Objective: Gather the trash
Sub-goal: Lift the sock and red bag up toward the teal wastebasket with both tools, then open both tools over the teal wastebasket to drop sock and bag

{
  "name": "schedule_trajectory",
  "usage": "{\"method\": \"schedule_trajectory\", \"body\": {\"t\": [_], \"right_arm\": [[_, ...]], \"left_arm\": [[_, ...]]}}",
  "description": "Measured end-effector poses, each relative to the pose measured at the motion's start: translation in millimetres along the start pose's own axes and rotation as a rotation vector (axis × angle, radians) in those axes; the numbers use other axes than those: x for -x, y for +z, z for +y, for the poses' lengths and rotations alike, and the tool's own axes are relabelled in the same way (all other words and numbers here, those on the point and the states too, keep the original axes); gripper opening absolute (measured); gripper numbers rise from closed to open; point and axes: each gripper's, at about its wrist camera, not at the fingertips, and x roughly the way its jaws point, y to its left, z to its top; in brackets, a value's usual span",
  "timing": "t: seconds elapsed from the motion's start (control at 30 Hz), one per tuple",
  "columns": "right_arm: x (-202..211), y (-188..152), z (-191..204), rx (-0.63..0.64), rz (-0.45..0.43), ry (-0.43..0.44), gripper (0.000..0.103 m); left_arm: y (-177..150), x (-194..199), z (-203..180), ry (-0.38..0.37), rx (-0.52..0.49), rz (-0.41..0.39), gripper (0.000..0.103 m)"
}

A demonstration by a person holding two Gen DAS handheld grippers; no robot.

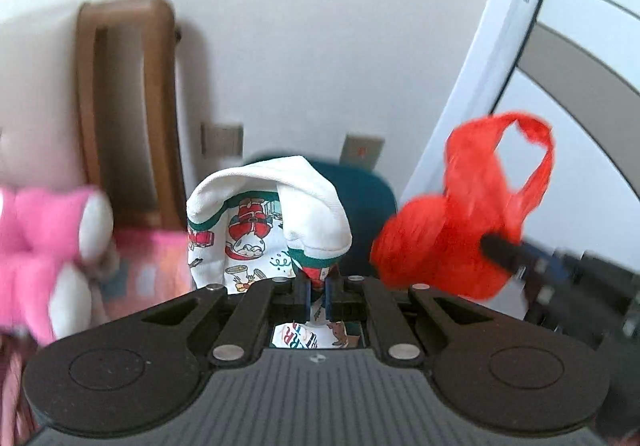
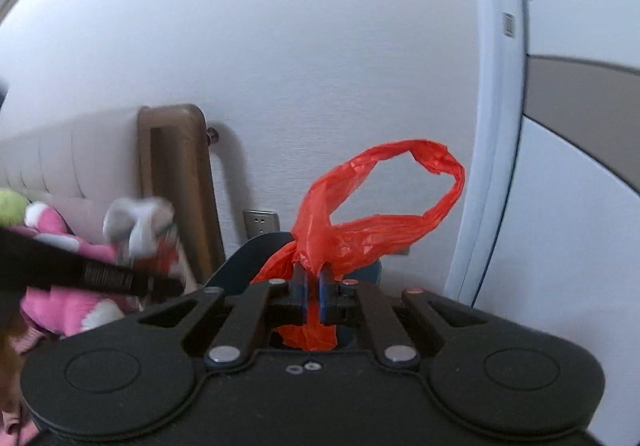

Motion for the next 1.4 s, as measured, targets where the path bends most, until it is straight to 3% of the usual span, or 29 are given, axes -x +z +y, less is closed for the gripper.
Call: {"method": "schedule_trajectory", "body": {"t": [0.13,0.3,0.57,0.7,0.9,1.07,1.17,1.3,1.4], "right_arm": [[-35.1,13.7,18.5,0.06,0.043,-0.028,0.004],[-92.6,8.1,28.3,0.108,0.161,-0.054,0.004],[-147.8,-20.8,38.6,0.203,0.342,-0.033,0.003],[-166.3,-24.5,36.2,0.175,0.398,-0.013,0.003],[-169.3,-28.0,30.2,0.166,0.398,-0.006,0.011],[-162.9,-26.9,31.3,0.177,0.394,0.003,0.021],[-155.4,-25.0,24.7,0.139,0.386,0.019,0.029],[-144.9,-21.3,14.8,0.102,0.372,0.025,0.035],[-134.6,-21.3,14.0,0.075,0.352,0.033,0.039]], "left_arm": [[35.0,-31.5,14.3,-0.037,-0.012,-0.004,0.005],[50.3,-90.7,22.3,-0.052,-0.033,0.029,0.005],[29.1,-161.5,13.9,-0.073,-0.133,0.12,0.006],[19.5,-188.7,7.5,-0.078,-0.155,0.185,0.007],[5.1,-214.9,10.2,-0.084,-0.14,0.282,0.01],[-7.0,-224.4,9.1,-0.075,-0.152,0.316,0.013],[-10.3,-222.5,10.8,-0.08,-0.144,0.318,0.031],[-12.9,-201.1,8.9,-0.083,-0.127,0.27,0.066],[-14.4,-187.6,11.2,-0.091,-0.111,0.256,0.067]]}}
